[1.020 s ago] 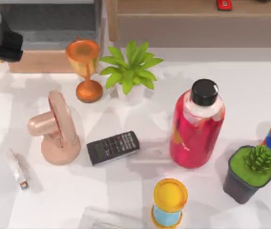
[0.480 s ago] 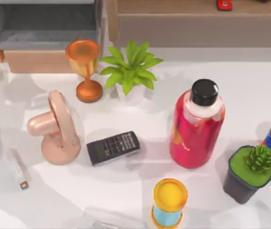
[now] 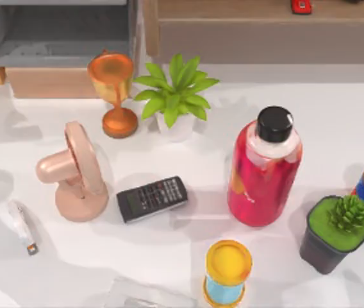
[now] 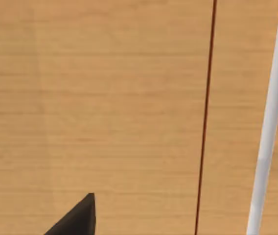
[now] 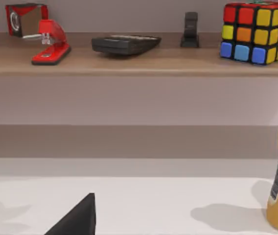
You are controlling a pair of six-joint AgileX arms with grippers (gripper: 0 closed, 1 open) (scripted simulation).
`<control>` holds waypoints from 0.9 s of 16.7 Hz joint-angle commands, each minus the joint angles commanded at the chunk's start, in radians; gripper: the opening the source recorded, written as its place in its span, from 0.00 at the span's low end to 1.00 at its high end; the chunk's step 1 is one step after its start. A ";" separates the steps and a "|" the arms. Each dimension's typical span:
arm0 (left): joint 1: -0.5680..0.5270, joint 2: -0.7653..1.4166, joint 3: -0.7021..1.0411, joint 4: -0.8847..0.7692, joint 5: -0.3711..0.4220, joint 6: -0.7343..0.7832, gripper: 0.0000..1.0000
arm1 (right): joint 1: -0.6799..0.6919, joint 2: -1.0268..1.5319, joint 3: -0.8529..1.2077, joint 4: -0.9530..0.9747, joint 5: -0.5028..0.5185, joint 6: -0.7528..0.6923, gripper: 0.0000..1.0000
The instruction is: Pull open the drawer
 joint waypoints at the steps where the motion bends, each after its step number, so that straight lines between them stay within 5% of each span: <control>1: 0.000 0.000 0.000 0.000 0.000 0.000 1.00 | 0.000 0.000 0.000 0.000 0.000 0.000 1.00; 14: -0.025 0.054 0.115 -0.060 -0.025 -0.001 1.00 | 0.000 0.000 0.000 0.000 0.000 0.000 1.00; 15: -0.025 0.054 0.115 -0.060 -0.025 -0.001 0.92 | 0.000 0.000 0.000 0.000 0.000 0.000 1.00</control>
